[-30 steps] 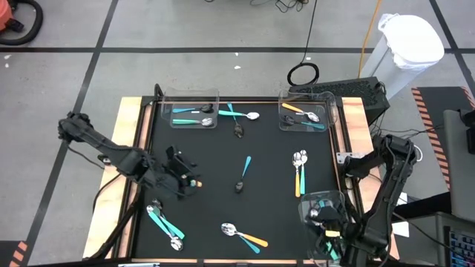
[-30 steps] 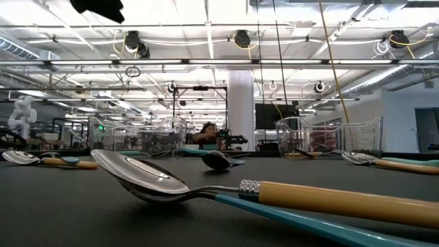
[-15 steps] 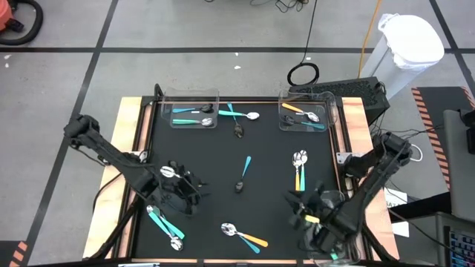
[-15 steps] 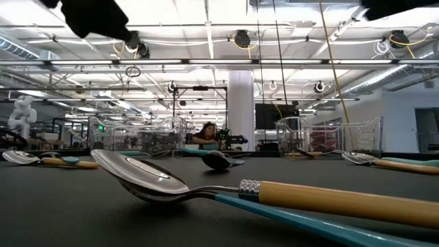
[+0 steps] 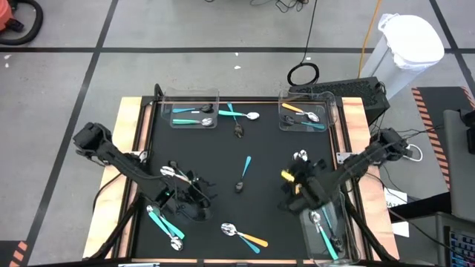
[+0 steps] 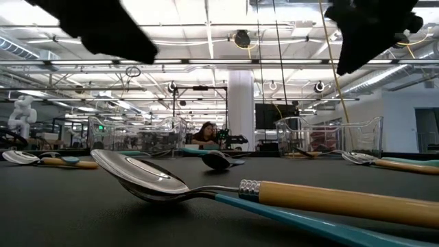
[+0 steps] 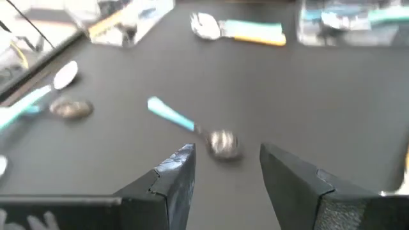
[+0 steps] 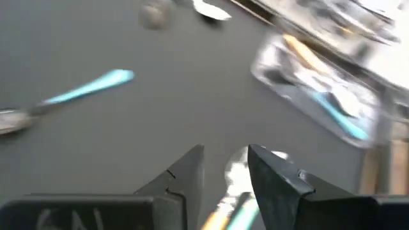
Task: Sort silverware by color (type)
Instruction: Put the yellow spoon into the bottom right transparent bin
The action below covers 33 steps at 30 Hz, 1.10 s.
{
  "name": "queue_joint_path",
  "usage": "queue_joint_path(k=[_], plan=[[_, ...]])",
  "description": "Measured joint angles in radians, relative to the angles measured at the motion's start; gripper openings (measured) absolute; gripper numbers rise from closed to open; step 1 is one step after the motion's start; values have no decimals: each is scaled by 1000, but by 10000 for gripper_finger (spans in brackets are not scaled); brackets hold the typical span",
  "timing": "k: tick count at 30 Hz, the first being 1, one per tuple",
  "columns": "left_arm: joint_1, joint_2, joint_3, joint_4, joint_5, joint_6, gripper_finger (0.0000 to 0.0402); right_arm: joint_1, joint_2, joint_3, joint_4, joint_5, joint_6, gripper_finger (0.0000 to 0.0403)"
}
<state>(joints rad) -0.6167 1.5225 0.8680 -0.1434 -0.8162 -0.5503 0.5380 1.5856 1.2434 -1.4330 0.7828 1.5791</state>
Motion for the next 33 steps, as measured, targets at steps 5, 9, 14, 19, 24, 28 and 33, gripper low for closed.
queue_joint_path(k=[5,9,14,19,24,28,33], plan=[[29,97,0,239,52,176,180,-127,-4,-8,15,-130,-174,120],[57,158,0,335,142,216,180,-197,-4,-81,128,-237,-326,125],[62,191,0,353,163,216,180,-305,-4,-231,228,-416,-404,126],[62,191,0,354,163,219,180,-392,-3,-356,378,-559,-485,126],[71,191,0,351,162,224,180,-440,-3,-404,481,-578,-545,126],[87,191,0,344,161,224,180,-462,-6,-404,487,-579,-576,126],[110,191,0,341,161,224,180,-474,-33,-404,482,-579,-601,126]])
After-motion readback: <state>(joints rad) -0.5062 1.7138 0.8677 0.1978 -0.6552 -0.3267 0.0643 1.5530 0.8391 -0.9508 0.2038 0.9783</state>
